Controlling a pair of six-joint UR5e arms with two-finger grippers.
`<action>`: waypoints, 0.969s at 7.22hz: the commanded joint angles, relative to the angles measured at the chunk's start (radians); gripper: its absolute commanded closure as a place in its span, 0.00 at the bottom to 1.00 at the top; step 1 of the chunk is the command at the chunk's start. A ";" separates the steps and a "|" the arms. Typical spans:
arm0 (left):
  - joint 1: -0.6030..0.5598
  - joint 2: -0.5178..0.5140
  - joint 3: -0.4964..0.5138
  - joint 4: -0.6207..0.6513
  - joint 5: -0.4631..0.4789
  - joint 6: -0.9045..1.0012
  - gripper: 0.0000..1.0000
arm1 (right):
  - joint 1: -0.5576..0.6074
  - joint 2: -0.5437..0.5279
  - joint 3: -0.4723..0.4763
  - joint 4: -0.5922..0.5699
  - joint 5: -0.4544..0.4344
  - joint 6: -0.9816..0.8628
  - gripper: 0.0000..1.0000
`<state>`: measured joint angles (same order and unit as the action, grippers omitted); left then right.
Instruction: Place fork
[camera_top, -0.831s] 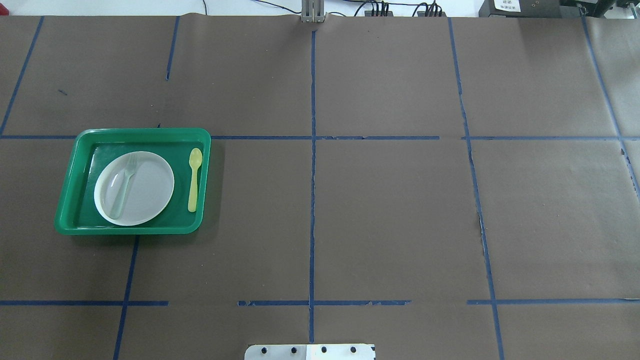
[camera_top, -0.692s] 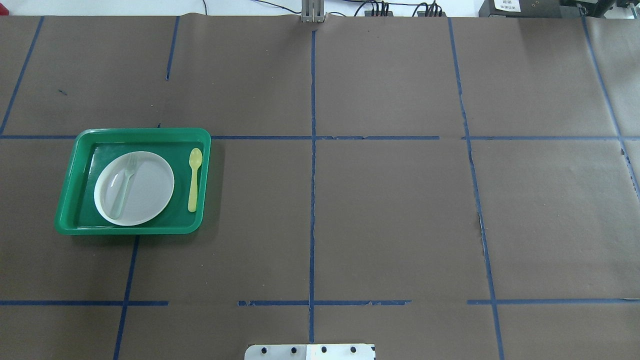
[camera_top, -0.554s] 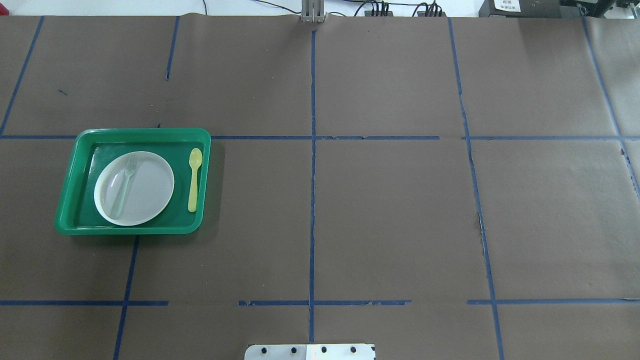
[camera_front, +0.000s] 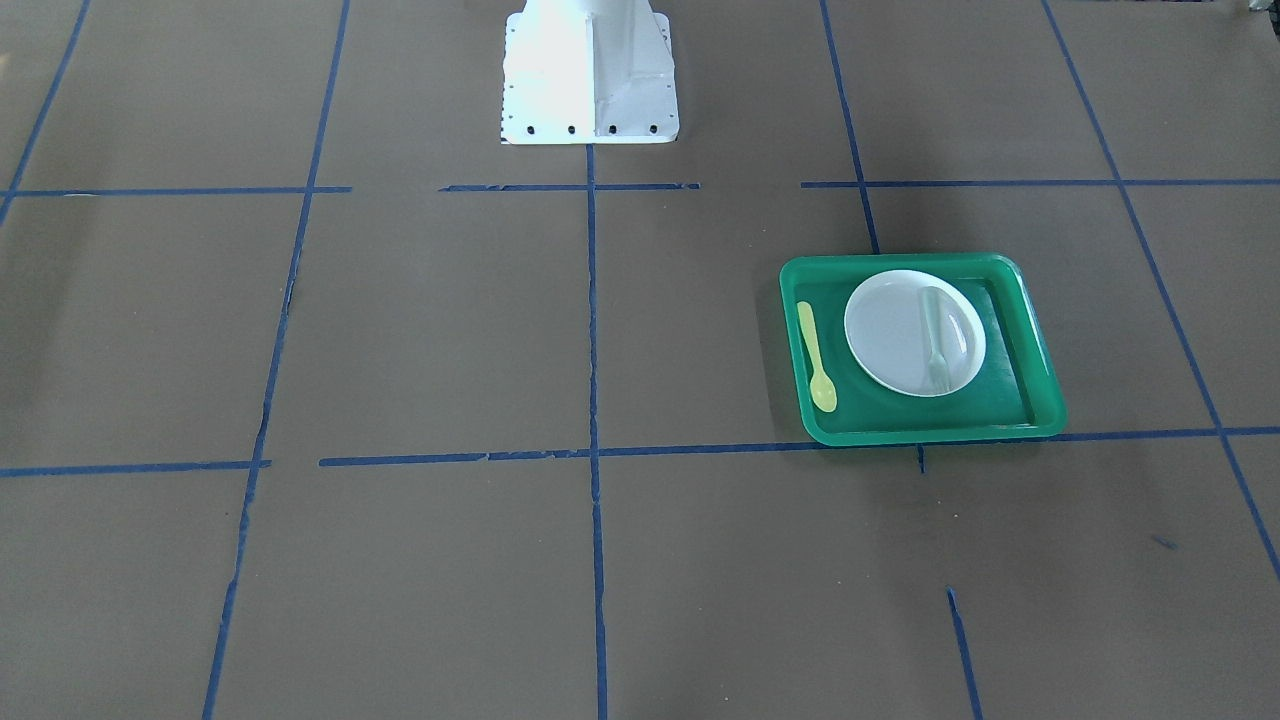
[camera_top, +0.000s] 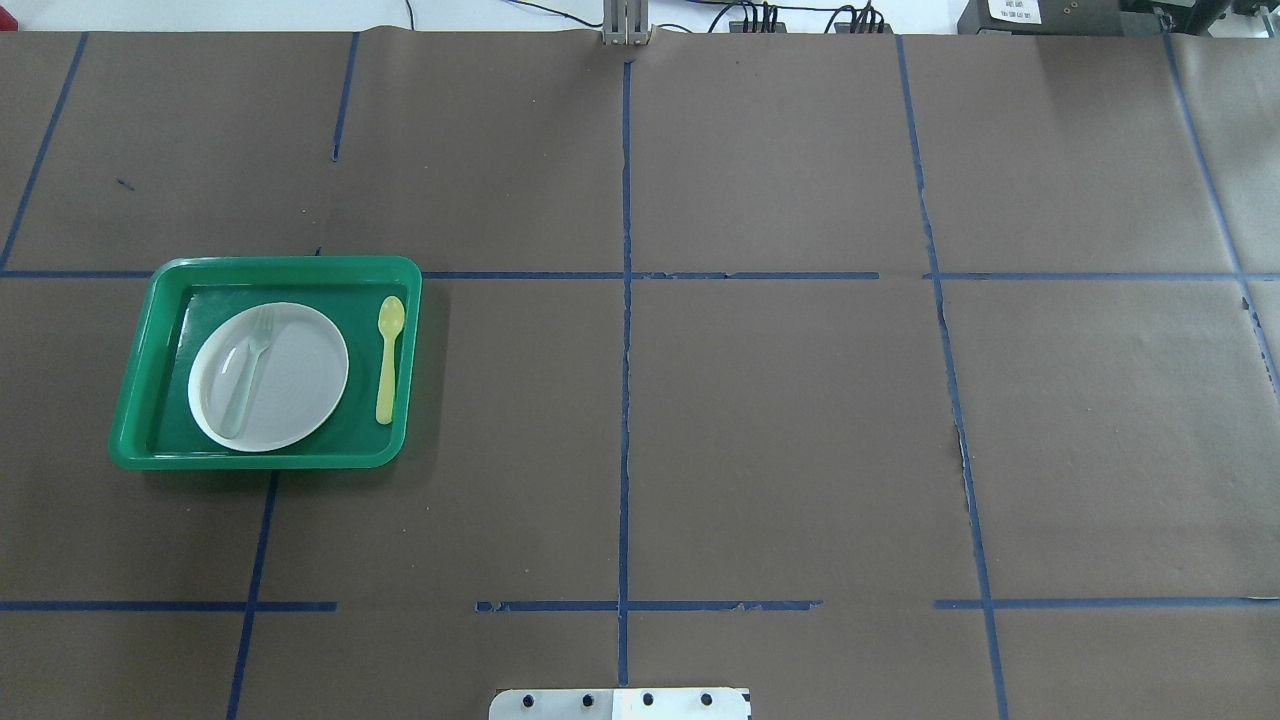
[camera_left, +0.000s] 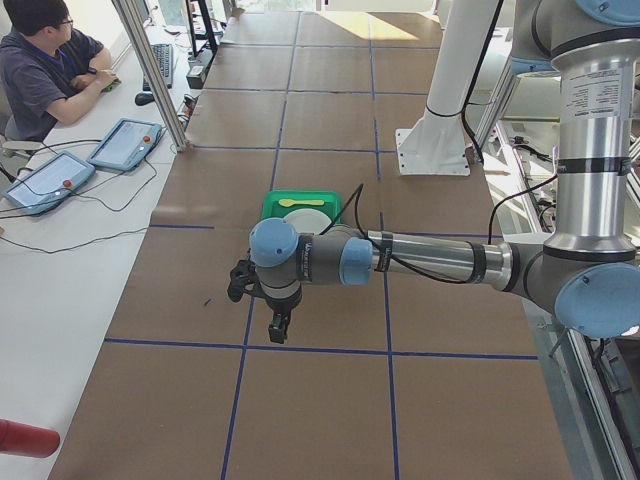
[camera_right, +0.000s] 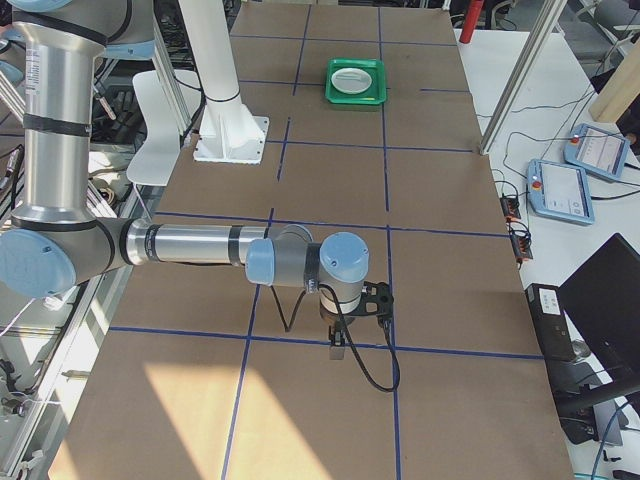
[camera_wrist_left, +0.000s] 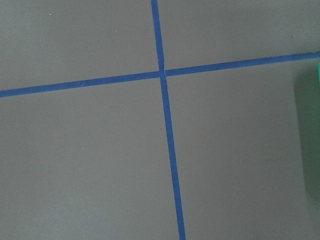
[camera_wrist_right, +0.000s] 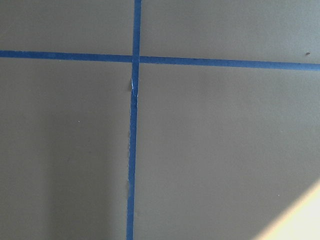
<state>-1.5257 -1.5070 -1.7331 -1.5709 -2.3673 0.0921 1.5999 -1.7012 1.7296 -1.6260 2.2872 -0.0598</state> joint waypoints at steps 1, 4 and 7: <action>0.126 -0.021 -0.022 -0.064 0.003 -0.143 0.00 | 0.000 0.000 -0.001 0.000 0.000 0.000 0.00; 0.368 -0.028 -0.028 -0.436 0.081 -0.640 0.00 | 0.000 0.000 0.001 0.000 0.000 0.000 0.00; 0.565 -0.038 -0.017 -0.598 0.248 -0.881 0.00 | 0.000 0.000 -0.001 0.000 0.000 0.000 0.00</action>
<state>-1.0487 -1.5378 -1.7525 -2.1139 -2.1976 -0.6964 1.5999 -1.7011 1.7291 -1.6260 2.2872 -0.0598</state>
